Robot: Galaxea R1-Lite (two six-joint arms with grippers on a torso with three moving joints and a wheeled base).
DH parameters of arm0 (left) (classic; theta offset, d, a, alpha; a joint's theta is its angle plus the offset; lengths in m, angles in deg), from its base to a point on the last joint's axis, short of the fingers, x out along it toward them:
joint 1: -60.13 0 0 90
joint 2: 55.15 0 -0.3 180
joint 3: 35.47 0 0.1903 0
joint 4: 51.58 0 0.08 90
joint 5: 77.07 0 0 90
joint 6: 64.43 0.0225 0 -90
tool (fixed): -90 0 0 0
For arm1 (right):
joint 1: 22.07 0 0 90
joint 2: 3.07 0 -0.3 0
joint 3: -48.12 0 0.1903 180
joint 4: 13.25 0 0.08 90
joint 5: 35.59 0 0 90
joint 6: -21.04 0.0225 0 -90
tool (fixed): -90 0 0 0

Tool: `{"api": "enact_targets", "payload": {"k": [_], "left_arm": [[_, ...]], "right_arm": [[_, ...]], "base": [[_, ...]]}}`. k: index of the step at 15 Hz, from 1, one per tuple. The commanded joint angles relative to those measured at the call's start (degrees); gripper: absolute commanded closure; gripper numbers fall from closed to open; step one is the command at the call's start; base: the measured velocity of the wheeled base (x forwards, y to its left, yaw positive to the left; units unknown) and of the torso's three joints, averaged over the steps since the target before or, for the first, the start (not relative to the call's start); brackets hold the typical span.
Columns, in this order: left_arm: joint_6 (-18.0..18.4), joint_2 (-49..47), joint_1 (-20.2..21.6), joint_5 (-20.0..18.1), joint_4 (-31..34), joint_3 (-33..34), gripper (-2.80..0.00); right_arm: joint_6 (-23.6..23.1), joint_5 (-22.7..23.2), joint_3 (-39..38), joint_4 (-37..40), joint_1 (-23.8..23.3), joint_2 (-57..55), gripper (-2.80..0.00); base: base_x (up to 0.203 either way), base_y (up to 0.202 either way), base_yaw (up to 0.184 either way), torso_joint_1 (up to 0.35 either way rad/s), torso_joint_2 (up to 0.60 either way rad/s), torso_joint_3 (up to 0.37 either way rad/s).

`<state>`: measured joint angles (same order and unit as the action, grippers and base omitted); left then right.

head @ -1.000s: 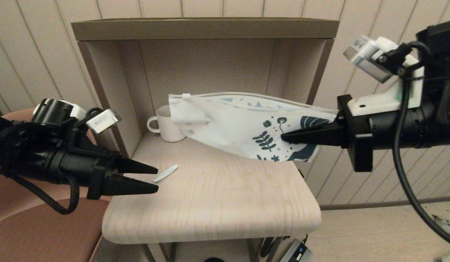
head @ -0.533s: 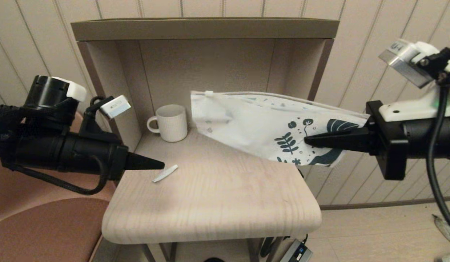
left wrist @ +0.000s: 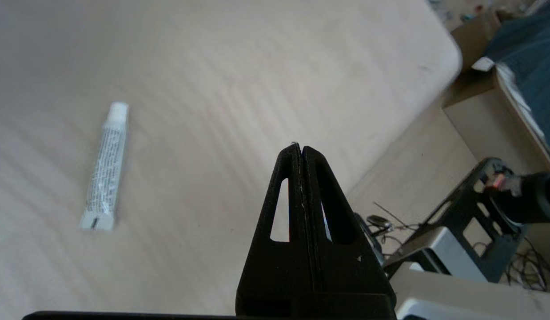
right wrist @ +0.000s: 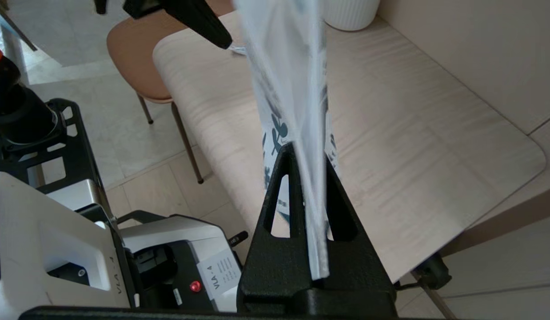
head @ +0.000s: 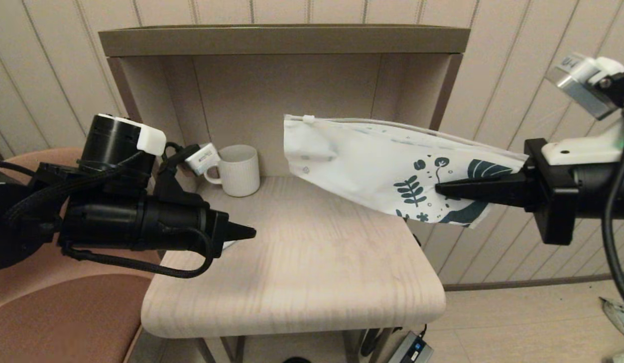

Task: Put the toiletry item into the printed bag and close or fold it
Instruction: Pick up the toothpaste

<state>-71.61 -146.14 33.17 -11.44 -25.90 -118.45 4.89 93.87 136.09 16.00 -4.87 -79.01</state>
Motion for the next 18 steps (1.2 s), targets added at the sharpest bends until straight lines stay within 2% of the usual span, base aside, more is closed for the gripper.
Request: {"api": "enact_targets", "payload": {"k": [1,3,4,5,6,7,8,11,16,18], "left_arm": [[-0.6,-0.2,0.0,1.4,-0.7,1.1,0.0],[-0.8,0.0,0.2,7.0,-2.8,3.7,0.0],[-0.8,0.0,0.2,10.7,-5.9,5.9,0.0],[-0.8,-0.1,0.2,14.9,-10.0,7.7,-1.96],[-0.7,-0.2,0.2,18.9,-14.0,9.6,-2.8],[-0.6,-0.2,0.2,21.4,-17.4,10.8,-2.8],[-0.4,-0.5,0.2,21.8,-18.6,11.2,-2.8],[0.1,-3.6,0.2,21.0,-19.8,11.0,-2.8],[4.9,-8.2,0.3,20.1,-25.9,13.2,-2.8],[6.2,-9.8,2.4,19.5,-26.6,13.0,-2.8]], "right_arm": [[-0.2,0.3,-0.2,0.0,0.0,-0.2,0.0],[-0.2,0.3,-0.3,0.0,0.1,-1.3,0.0],[-0.2,0.4,-0.3,0.0,0.1,-1.8,0.0],[-0.1,0.4,-0.3,-0.1,0.1,-1.9,0.0],[-0.1,0.4,-0.4,0.0,0.1,-2.2,0.0],[-0.2,0.4,-0.4,-0.1,0.2,-2.9,0.0],[-0.2,0.4,-0.4,-0.1,0.1,-3.5,0.0],[-0.2,0.3,-0.4,-1.5,-0.1,-4.3,0.0],[-0.2,0.6,-0.5,-1.5,-0.6,-4.2,0.0],[-0.2,1.0,-0.7,-1.5,-0.6,-4.2,0.0]], "base": [[0.0,0.0,0.0,0.0,0.0,0.0],[0.0,0.0,0.0,0.0,0.0,0.0],[0.0,0.0,0.0,0.0,0.0,0.0],[0.0,0.0,0.0,0.0,0.0,0.0],[0.0,0.0,0.0,0.0,0.0,0.0],[0.0,0.0,0.0,0.0,0.0,0.0],[0.0,0.0,0.0,0.0,0.0,0.0],[0.0,0.0,0.0,0.0,0.0,0.0],[0.0,0.0,0.0,0.0,0.0,0.0],[0.0,0.0,0.0,0.0,0.0,0.0]]}}
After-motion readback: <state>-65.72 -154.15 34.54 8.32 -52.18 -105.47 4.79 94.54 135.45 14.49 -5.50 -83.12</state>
